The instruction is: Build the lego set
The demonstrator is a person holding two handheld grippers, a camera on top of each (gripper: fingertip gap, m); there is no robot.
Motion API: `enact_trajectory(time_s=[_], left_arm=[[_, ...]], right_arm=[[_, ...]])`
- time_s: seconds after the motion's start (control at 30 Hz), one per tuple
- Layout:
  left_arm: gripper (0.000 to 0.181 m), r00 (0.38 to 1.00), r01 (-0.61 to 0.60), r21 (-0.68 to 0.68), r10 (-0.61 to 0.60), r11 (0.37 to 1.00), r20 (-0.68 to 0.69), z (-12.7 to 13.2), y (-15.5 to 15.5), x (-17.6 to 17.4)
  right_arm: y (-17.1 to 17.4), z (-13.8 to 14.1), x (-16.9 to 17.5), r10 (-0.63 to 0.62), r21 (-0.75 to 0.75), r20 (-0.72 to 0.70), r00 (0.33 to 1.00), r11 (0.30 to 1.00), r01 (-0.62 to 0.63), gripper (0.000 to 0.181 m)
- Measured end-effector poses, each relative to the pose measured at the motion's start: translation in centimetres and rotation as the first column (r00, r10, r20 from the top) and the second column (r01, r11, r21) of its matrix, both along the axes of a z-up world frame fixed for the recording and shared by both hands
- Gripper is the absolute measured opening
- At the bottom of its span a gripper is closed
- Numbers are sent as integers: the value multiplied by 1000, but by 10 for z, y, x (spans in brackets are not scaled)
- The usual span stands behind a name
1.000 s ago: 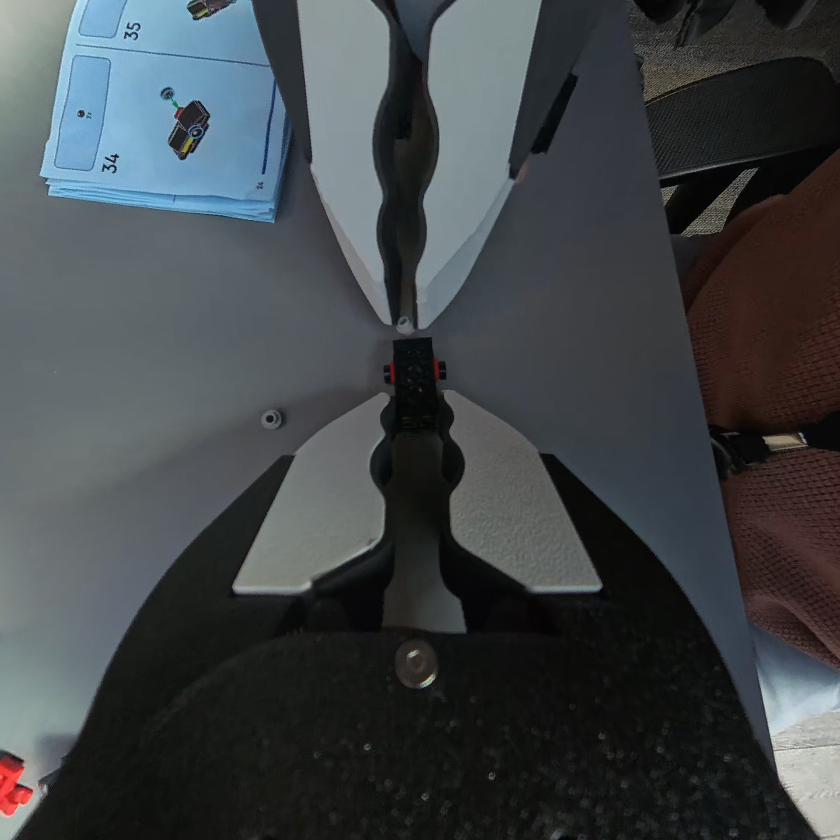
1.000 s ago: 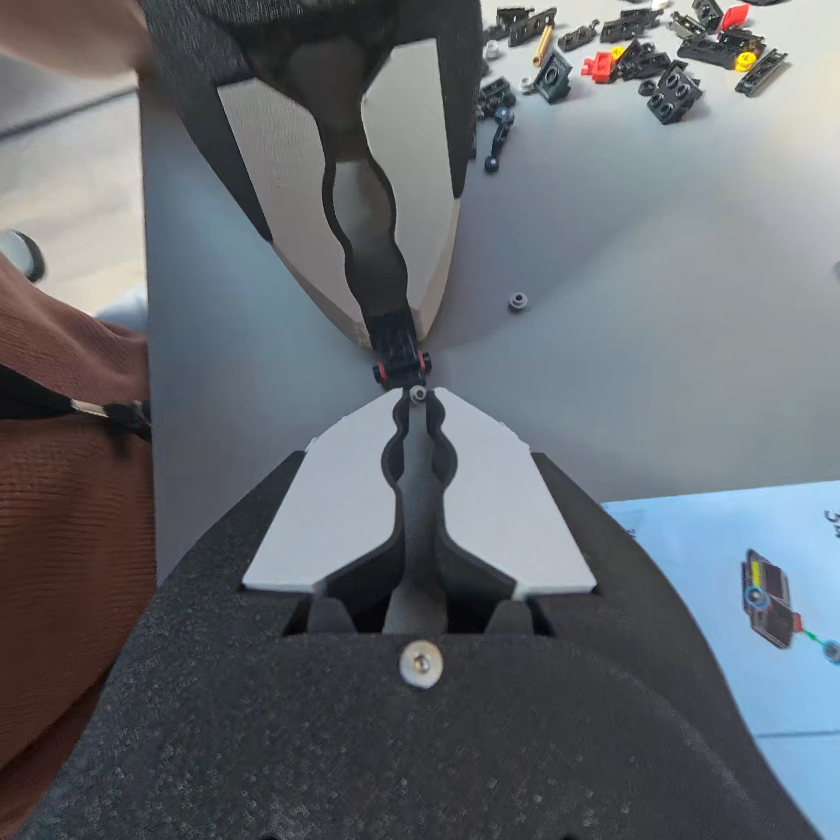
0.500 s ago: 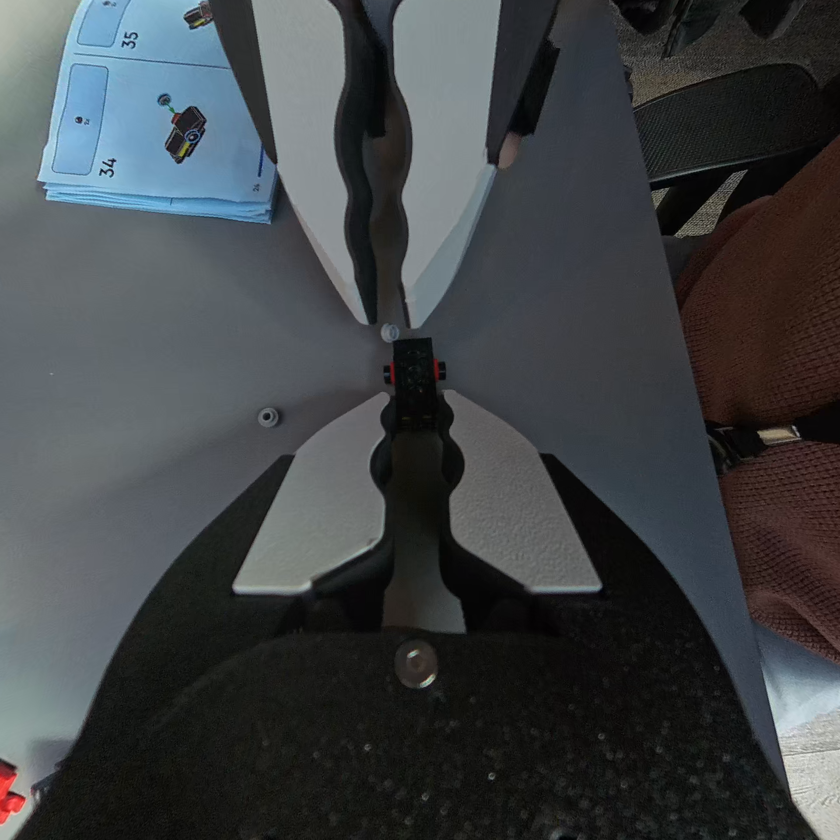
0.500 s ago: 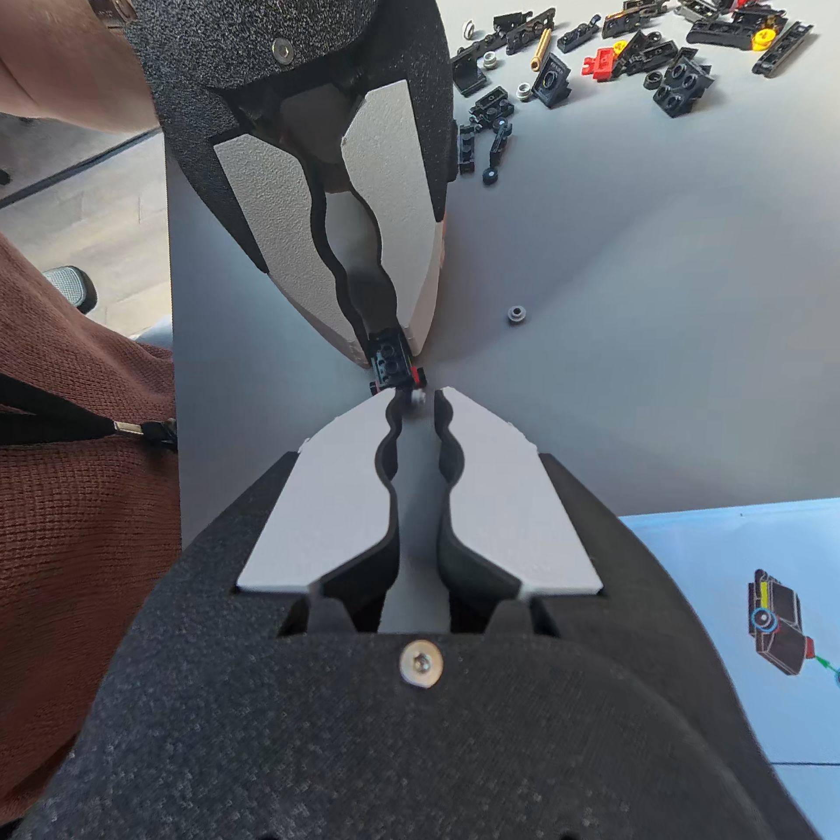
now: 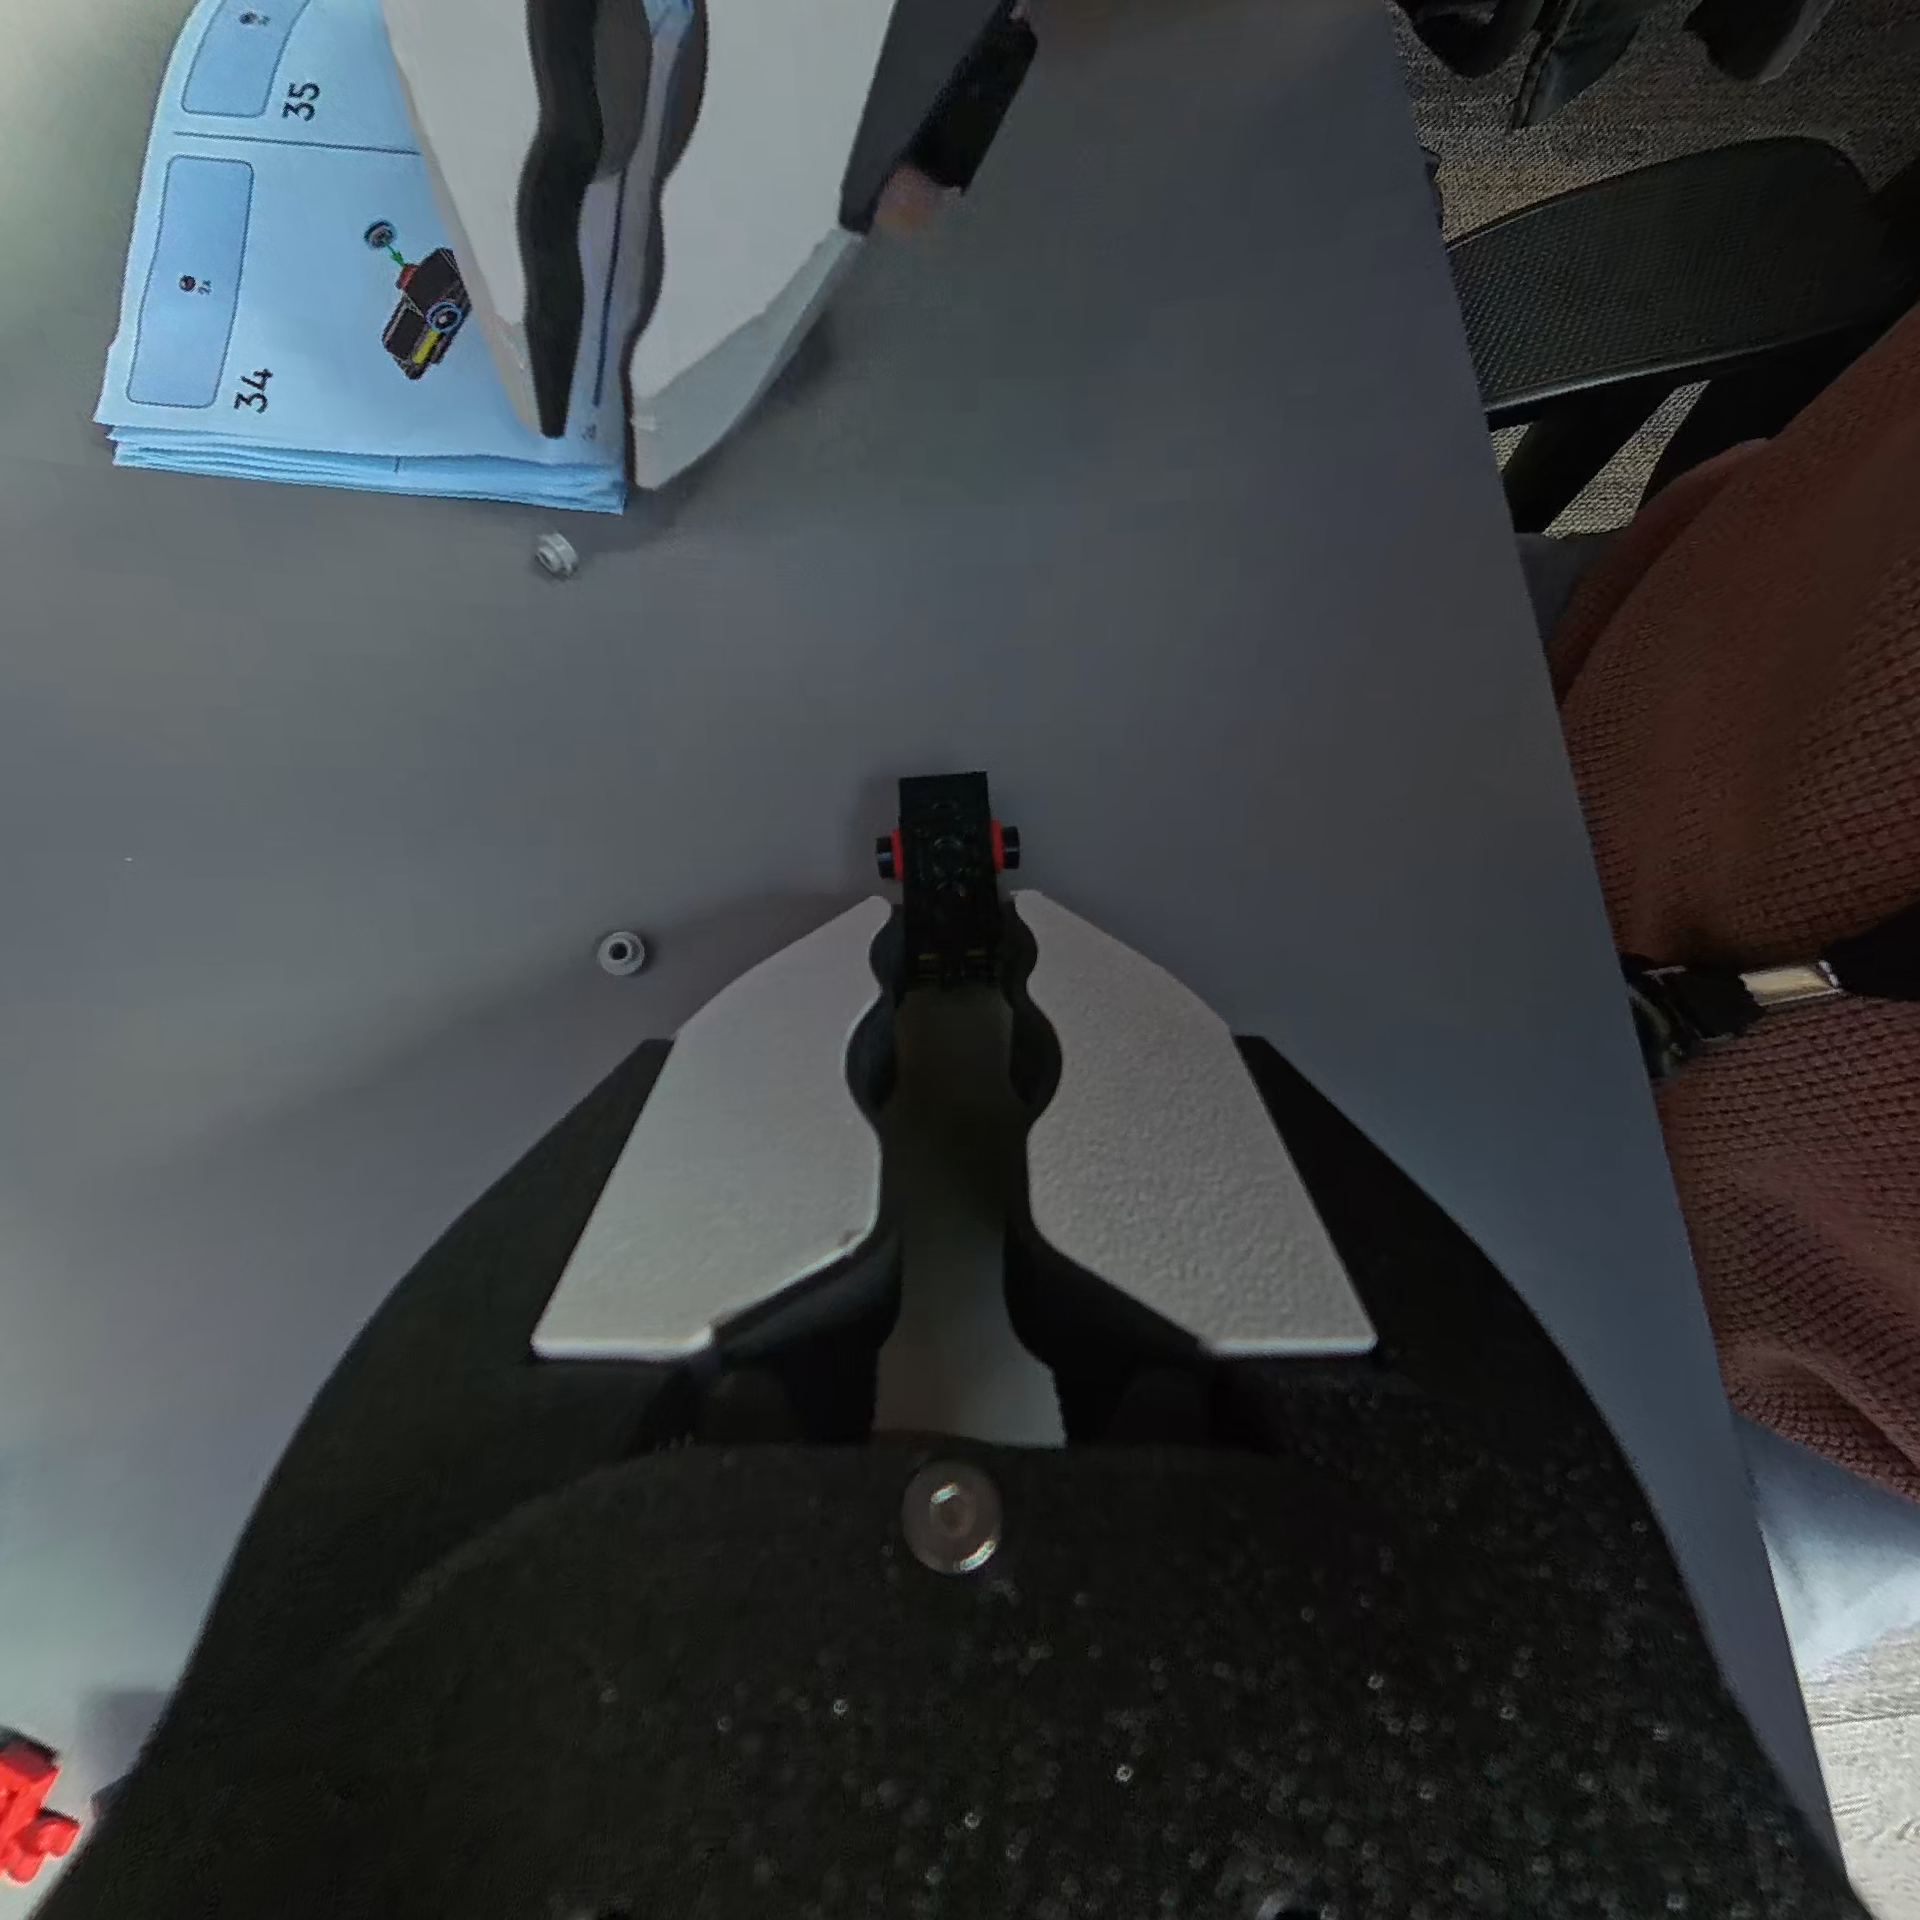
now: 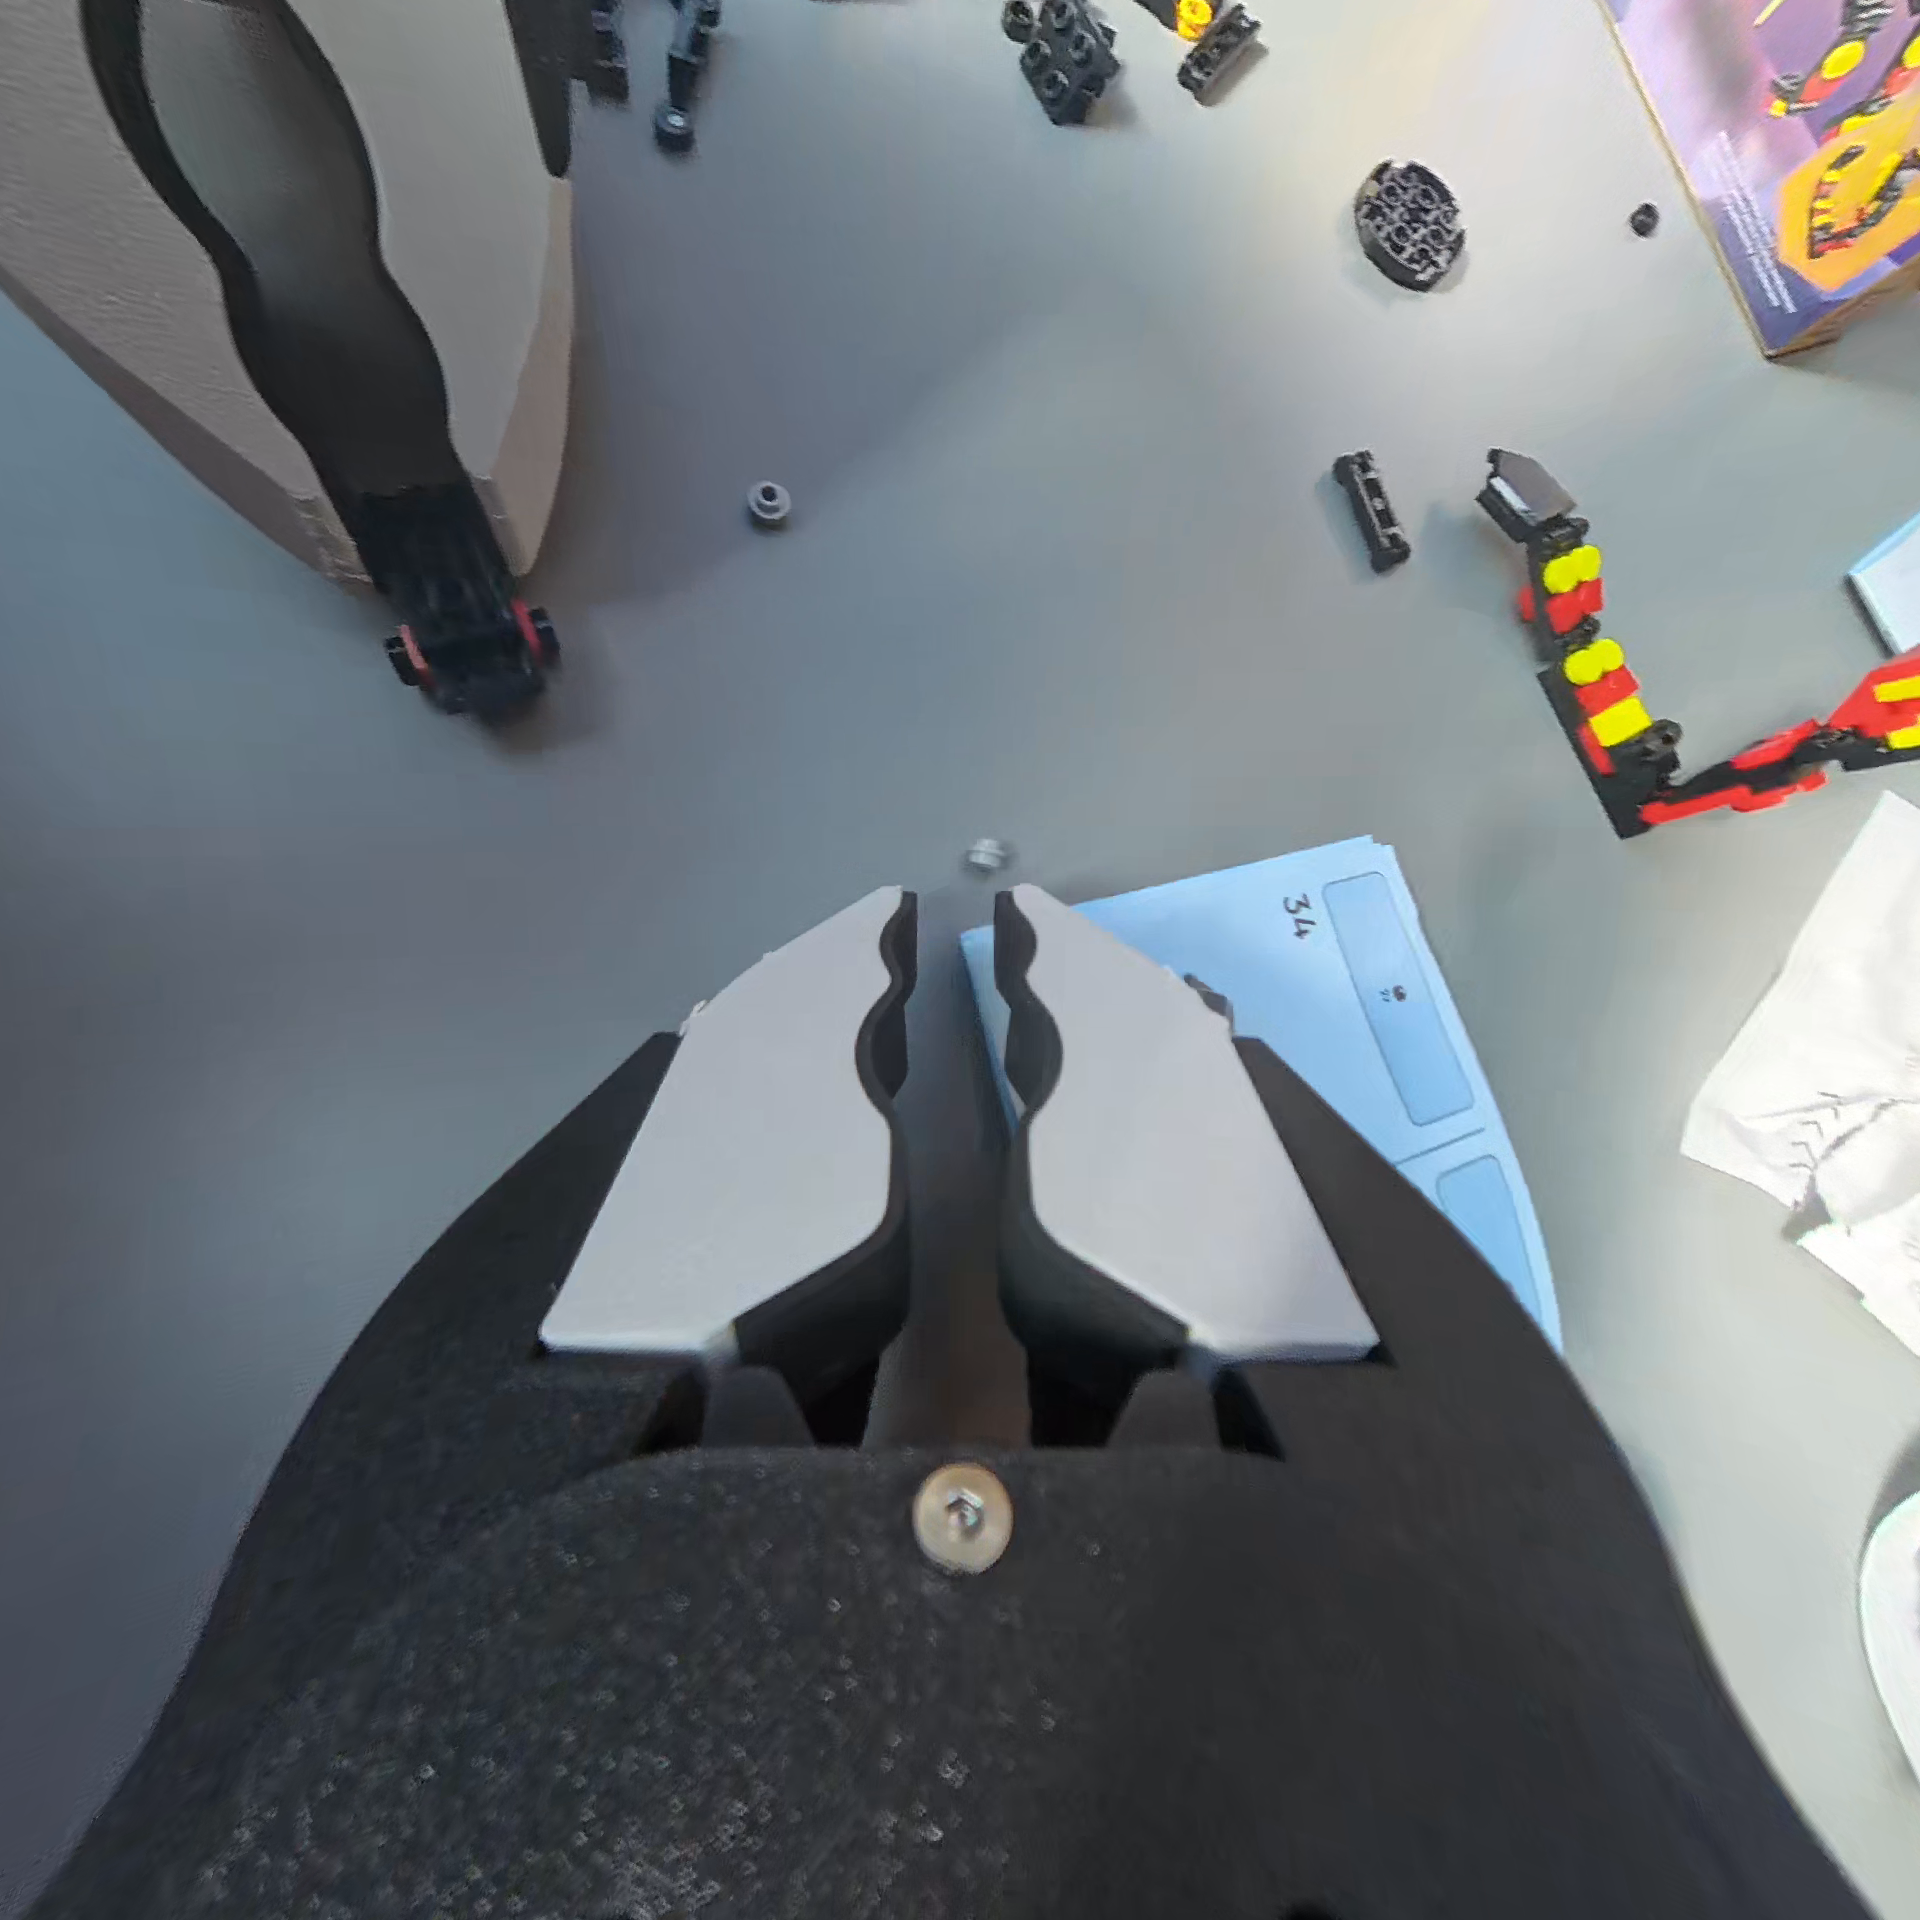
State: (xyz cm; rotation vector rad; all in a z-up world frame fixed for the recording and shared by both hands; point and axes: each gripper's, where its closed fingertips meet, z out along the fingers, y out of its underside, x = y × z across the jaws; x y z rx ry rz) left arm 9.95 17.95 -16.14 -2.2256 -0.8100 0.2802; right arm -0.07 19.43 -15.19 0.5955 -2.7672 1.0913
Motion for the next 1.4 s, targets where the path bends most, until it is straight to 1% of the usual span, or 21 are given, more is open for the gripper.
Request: enact_trajectory(time_s=[0.03,0.13,0.17,0.23,0.33,0.47,0.63,0.7,0.77,0.8,0.83,0.87,0.9,0.93,0.97,1.0,1.1,1.2,1.3,1.33,1.4], left_arm=[[17,1000,0,-3,0,1000,-2,0,-1,0],[17,1000,-1,1,1,1000,-4,0,-1,-1],[17,1000,-1,2,1,1000,-3,0,-1,-1],[17,1000,-2,4,2,1000,-4,0,-1,-1],[17,1000,-7,15,7,1000,-3,0,-2,-1],[17,1000,-4,20,4,1000,-1,0,-2,-1],[17,1000,-1,26,1,1000,3,0,-2,-1],[17,1000,-2,25,1,1000,2,0,-2,-1],[17,1000,-3,22,3,1000,-1,0,-2,-1],[17,1000,-6,22,6,1000,-4,0,-2,-2],[17,1000,-9,20,9,1000,-10,0,-3,-2],[17,1000,-11,16,11,1000,-18,0,-3,-3],[17,1000,-11,13,11,1000,-25,0,-3,-3],[17,999,-10,8,10,1000,-33,0,-3,-3],[17,999,-7,-1,7,1000,-43,0,-3,-4],[17,999,-3,-11,3,1000,-54,0,-3,-4],[17,997,11,-36,-14,999,-78,0,-1,-4],[17,996,18,-53,-23,998,-92,0,0,-4],[17,995,19,-51,-24,999,-97,0,0,-4],[17,995,21,-48,-25,999,-97,0,0,-4],[17,995,18,-47,-22,999,-96,0,-1,-4]], right_arm=[[-1,2,-6,-9,-7,-7,1000,1000,9,13],[-9,6,-9,-3,-15,47,999,1000,4,12],[-11,5,-11,4,-15,29,1000,1000,-4,12],[-10,-2,-17,4,36,-12,1000,999,-3,12],[-8,-6,-14,16,47,20,1000,999,-17,8],[-7,-8,-16,21,48,-15,1000,999,-20,8],[-9,-13,-14,69,68,-63,996,996,-64,10],[-10,-14,-15,72,75,-54,996,995,-67,5],[-10,-14,-14,65,83,-9,998,994,-64,4],[-10,-13,-10,57,86,46,997,994,-60,4],[-9,-9,1,64,81,136,989,994,-76,5],[-7,-3,18,84,76,268,960,991,-108,4],[-3,5,40,109,75,418,902,985,-154,4],[-1,13,60,126,68,547,828,979,-194,4],[1,17,73,120,77,628,769,974,-214,4],[0,15,79,95,102,665,741,971,-216,5],[-4,6,85,36,157,717,696,965,-211,4],[-2,7,90,15,188,777,630,948,-255,4],[3,-2,92,-1,252,759,651,922,-292,5],[3,-2,95,-5,261,771,637,914,-309,4],[1,-2,92,-21,275,773,633,912,-305,4]])
